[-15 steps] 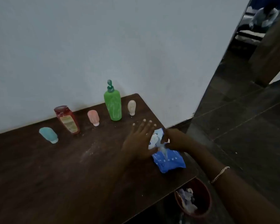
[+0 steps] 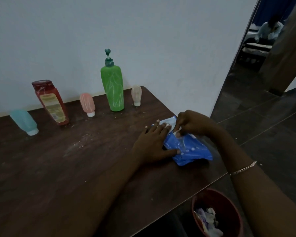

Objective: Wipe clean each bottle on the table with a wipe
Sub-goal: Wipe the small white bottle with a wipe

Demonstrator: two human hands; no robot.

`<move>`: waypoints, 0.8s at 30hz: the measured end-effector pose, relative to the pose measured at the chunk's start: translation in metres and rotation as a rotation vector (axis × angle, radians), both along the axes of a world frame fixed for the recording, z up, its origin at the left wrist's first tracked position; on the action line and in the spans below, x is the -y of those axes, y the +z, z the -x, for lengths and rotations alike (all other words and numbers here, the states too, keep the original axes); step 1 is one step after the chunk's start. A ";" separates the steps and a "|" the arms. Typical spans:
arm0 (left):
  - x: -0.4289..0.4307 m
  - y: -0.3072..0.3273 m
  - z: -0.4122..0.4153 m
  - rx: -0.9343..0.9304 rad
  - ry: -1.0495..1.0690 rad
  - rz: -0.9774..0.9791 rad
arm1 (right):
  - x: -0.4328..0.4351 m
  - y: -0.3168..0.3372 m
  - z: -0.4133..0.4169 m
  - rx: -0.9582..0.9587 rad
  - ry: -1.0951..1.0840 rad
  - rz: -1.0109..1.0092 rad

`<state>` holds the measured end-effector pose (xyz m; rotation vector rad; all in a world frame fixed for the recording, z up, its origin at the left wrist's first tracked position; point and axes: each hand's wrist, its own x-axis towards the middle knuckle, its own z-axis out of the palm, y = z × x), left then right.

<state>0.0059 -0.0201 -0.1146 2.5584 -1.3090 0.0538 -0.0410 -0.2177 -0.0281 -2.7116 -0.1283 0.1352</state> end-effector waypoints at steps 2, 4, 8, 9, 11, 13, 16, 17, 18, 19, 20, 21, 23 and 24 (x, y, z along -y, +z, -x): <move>0.000 0.000 0.002 -0.004 0.008 -0.007 | 0.006 0.003 0.004 0.032 -0.052 -0.169; 0.000 0.001 0.002 -0.015 0.023 -0.002 | 0.008 0.003 0.008 0.116 -0.117 -0.369; -0.002 0.003 0.006 -0.024 0.054 0.018 | -0.008 -0.003 0.009 0.191 -0.132 -0.695; -0.002 0.003 0.006 -0.031 0.056 0.028 | -0.011 -0.005 0.006 0.175 -0.137 -0.792; -0.004 0.003 0.009 -0.049 0.049 0.090 | -0.019 -0.009 0.002 0.138 -0.142 -0.969; -0.010 0.009 0.013 -0.085 0.045 0.186 | -0.025 -0.011 -0.004 0.128 -0.164 -1.110; -0.018 0.013 0.009 -0.017 0.091 0.324 | -0.029 -0.013 -0.019 0.157 -0.177 -1.225; -0.019 0.013 0.003 0.011 0.134 0.351 | -0.029 -0.013 -0.025 0.157 -0.183 -1.244; -0.020 0.014 -0.003 0.000 0.184 0.371 | -0.030 -0.012 -0.031 0.157 -0.198 -1.257; -0.020 0.013 -0.010 -0.067 0.256 0.402 | -0.031 -0.011 -0.037 0.164 -0.222 -1.262; -0.018 0.012 -0.019 -0.142 0.338 0.448 | -0.033 -0.010 -0.043 0.176 -0.253 -1.266; -0.015 0.011 -0.029 -0.205 0.425 0.492 | -0.034 -0.010 -0.049 0.195 -0.281 -1.276; -0.008 0.013 -0.049 -0.260 0.542 0.580 | -0.035 -0.012 -0.061 0.242 -0.297 -1.325; -0.004 0.012 -0.059 -0.275 0.575 0.628 | -0.037 -0.014 -0.067 0.259 -0.288 -1.347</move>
